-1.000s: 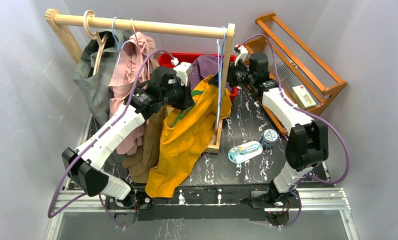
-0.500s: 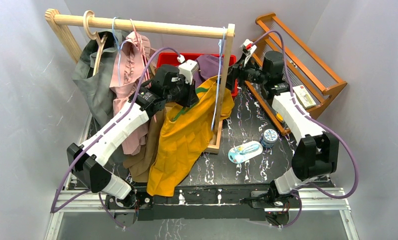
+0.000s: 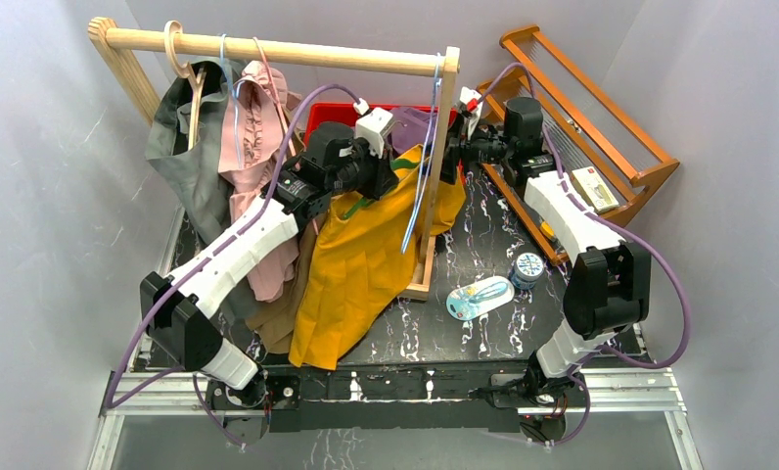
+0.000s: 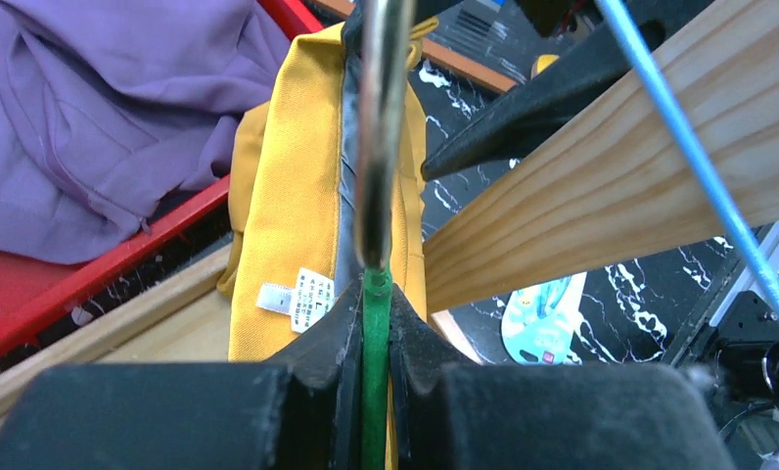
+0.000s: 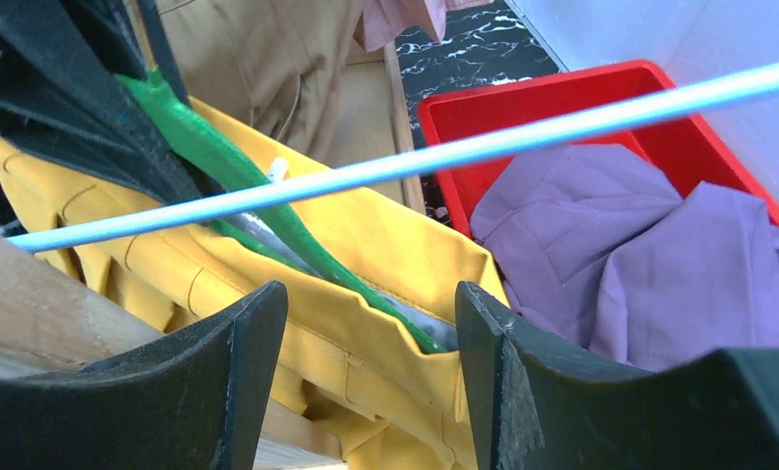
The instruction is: Remove the skirt from the hanger
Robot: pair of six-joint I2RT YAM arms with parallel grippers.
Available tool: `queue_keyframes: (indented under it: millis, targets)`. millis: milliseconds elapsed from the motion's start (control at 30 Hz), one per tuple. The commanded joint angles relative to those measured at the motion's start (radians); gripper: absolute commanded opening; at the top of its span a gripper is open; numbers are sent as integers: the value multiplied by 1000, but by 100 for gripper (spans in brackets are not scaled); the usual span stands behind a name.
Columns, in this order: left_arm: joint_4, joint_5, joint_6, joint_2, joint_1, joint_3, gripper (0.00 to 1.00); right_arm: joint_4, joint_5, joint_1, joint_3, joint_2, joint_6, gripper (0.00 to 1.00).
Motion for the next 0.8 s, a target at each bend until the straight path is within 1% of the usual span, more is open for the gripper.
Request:
queue_keyframes:
  millis: [0,67,200,233,300,400,600,700,767]
  targets:
    - [223,50,-4,-33,0,-15,0,-19,-127,41,17,-5,-106,71]
    - [244,96,0,-33,0,-17,0,4,-135,44,14,-6,-113,71]
    - [234,189,14,-28,0,-9,0,15,-148,44,17,-8,-146,71]
    - [239,203,13,-31,0,-17,0,46,-157,45,9,-12,-146,71]
    - [260,218,14,-38,0,-39,0,78,-176,45,-2,-14,-141,71]
    - [295,213,9,-30,0,-59,0,83,-218,45,-4,-12,-154,65]
    - [310,236,-23,31,0,-13,0,120,-216,50,-37,-18,-160,60]
    - [284,227,-40,58,0,20,0,137,-228,52,-33,-11,-156,52]
    - [262,223,-44,66,0,35,0,154,-242,53,-30,-6,-147,43]
